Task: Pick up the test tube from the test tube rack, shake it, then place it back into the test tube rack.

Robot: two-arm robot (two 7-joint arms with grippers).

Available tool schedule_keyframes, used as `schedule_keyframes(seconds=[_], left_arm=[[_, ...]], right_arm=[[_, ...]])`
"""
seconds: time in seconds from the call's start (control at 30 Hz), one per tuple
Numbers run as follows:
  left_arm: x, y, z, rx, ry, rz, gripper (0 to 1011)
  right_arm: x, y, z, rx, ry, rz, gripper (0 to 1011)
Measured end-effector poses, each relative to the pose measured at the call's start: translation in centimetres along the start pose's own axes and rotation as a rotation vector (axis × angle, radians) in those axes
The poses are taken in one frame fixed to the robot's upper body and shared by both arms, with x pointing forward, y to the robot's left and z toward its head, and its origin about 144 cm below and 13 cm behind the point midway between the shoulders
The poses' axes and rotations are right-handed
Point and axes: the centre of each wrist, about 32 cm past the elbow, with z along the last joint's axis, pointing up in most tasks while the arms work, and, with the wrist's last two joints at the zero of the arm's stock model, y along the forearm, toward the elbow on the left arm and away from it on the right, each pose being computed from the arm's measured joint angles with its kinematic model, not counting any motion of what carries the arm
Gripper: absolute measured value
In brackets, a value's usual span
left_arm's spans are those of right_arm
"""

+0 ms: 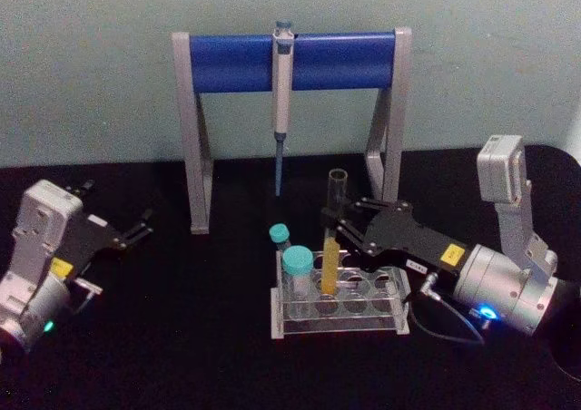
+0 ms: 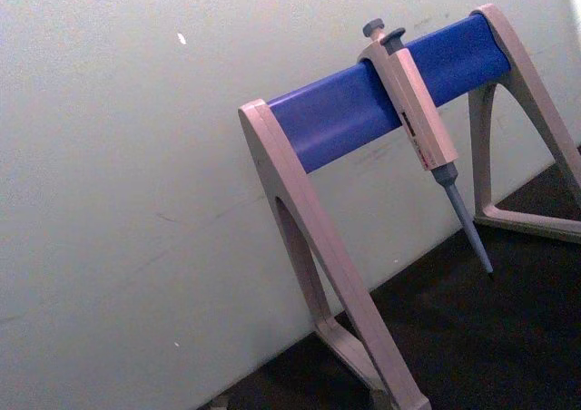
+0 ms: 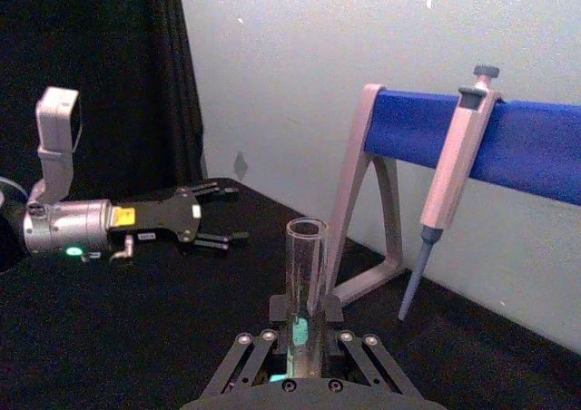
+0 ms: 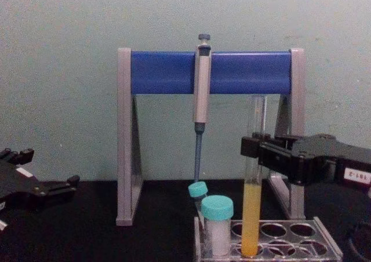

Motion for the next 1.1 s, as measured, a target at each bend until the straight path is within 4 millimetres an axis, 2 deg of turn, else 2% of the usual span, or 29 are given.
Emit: schedule_keyframes(seconds=[1.1], left_arm=[[0.0,0.0,0.0,0.000,0.000,0.000,1001]], right_arm=[[-0.1,0.7,-2.7,-0.068,0.039,-0.017,221]])
